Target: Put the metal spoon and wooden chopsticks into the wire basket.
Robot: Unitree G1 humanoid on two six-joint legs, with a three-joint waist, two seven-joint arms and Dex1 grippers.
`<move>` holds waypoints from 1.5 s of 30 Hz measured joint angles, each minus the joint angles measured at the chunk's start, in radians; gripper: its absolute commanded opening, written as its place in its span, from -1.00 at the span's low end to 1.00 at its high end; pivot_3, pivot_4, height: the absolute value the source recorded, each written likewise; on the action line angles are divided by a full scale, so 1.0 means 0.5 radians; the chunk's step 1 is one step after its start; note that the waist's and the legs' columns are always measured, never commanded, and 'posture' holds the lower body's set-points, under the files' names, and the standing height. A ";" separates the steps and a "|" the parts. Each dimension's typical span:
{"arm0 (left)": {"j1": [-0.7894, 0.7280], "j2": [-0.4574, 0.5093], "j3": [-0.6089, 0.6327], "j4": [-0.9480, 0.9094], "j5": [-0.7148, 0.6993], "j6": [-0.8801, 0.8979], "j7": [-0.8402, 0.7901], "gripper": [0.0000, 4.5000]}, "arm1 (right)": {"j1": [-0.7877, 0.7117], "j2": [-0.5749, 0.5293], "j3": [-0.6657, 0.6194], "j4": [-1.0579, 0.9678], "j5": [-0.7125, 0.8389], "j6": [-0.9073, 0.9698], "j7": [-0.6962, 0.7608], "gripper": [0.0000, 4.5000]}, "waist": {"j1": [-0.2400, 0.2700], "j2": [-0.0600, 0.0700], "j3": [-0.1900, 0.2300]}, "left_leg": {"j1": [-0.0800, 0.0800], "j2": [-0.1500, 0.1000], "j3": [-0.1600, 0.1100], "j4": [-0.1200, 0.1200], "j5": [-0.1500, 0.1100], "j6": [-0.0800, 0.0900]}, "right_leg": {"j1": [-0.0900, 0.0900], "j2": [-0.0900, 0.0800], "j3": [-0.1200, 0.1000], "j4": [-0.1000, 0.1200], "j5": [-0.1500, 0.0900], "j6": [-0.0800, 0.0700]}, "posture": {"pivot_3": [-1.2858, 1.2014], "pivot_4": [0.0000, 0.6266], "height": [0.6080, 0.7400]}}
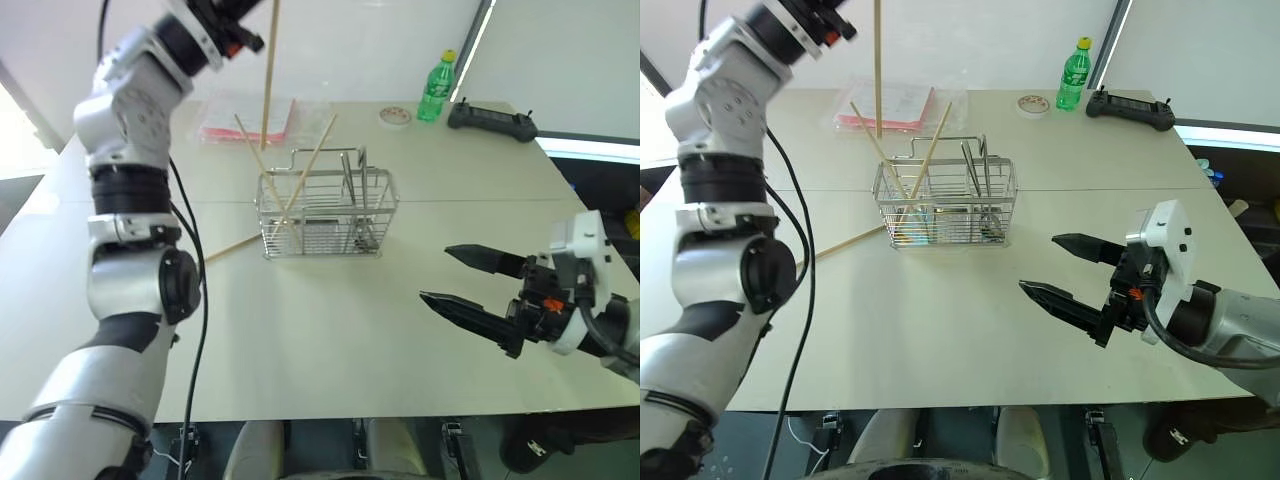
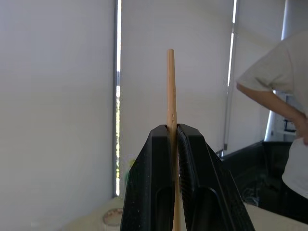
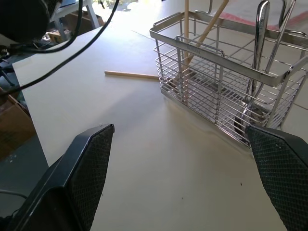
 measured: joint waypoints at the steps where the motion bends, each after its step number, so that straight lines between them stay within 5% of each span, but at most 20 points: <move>1: 0.050 -0.008 -0.019 -0.053 -0.009 0.026 0.002 -0.98 | 0.012 0.005 -0.001 -0.005 0.000 -0.004 -0.009 1.00 | 0.002 0.000 0.000 | 0.000 0.000 0.000 0.000 0.000 0.000 | 0.001 0.000 0.000 0.000 0.000 0.000 | 0.03 -0.52 0.25; 14: 0.641 -0.193 -0.141 -0.711 -0.122 0.256 0.293 -0.98 | 0.034 0.037 -0.001 -0.032 0.021 -0.032 -0.098 1.00 | 0.004 0.001 0.000 | -0.001 -0.001 -0.001 0.003 0.000 0.000 | 0.003 -0.001 0.002 -0.003 -0.004 -0.007 | 0.03 -0.52 0.25; 17: 0.707 -0.195 -0.145 -0.783 -0.157 0.301 0.329 -0.49 | 0.014 0.037 0.000 -0.025 0.023 -0.033 -0.102 1.00 | 0.005 0.001 0.000 | -0.001 -0.001 -0.001 0.004 0.000 0.000 | 0.003 -0.001 0.002 -0.004 -0.004 -0.008 | 0.03 -0.52 0.25; 23: 0.761 -0.203 -0.118 -0.945 -0.351 0.464 0.402 0.89 | -0.070 0.036 0.022 0.024 0.030 -0.033 -0.111 1.00 | 0.007 0.001 0.000 | -0.001 -0.002 -0.002 0.004 0.000 0.000 | 0.004 -0.001 0.002 -0.004 -0.004 -0.008 | 0.03 -0.52 0.25; 27: 0.749 -0.154 -0.025 -0.978 -0.540 0.620 0.457 0.97 | -0.087 0.035 0.048 0.049 0.029 -0.033 -0.108 1.00 | 0.003 0.001 0.000 | -0.001 -0.002 -0.002 0.004 0.000 0.000 | 0.003 -0.001 0.001 -0.004 -0.004 -0.008 | 0.03 -0.52 0.25; 30: 0.661 0.001 0.007 -0.957 -0.606 0.692 0.442 0.97 | -0.106 0.035 0.076 0.051 0.018 -0.033 -0.101 1.00 | 0.000 0.000 0.000 | -0.001 -0.002 -0.002 0.004 0.000 0.000 | 0.002 0.001 0.001 -0.003 -0.005 -0.009 | 0.03 -0.52 0.25; 33: 0.440 0.406 0.013 -0.819 -0.602 0.727 0.227 0.97 | -0.107 0.036 0.090 0.055 0.002 -0.033 -0.088 1.00 | -0.005 0.002 0.000 | -0.001 -0.001 -0.001 0.001 0.000 0.001 | 0.000 0.003 0.001 -0.003 -0.005 -0.010 | 0.03 -0.52 0.25; 38: 0.414 1.098 -0.301 -0.551 -0.312 0.459 -0.627 0.97 | -0.101 0.038 0.117 0.059 -0.038 -0.033 -0.053 1.00 | 0.004 0.014 -0.005 | 0.000 -0.001 0.003 -0.005 -0.001 0.002 | -0.002 0.000 0.002 -0.005 -0.010 -0.018 | 0.03 -0.52 0.25; 45: 0.403 1.292 -0.716 0.146 0.169 -0.003 -1.358 0.97 | -0.020 0.040 0.152 0.046 -0.189 -0.035 0.064 1.00 | 0.054 0.013 -0.003 | -0.006 0.006 0.000 -0.004 -0.001 0.001 | -0.003 -0.002 0.001 -0.015 -0.010 -0.019 | 0.03 -0.52 0.25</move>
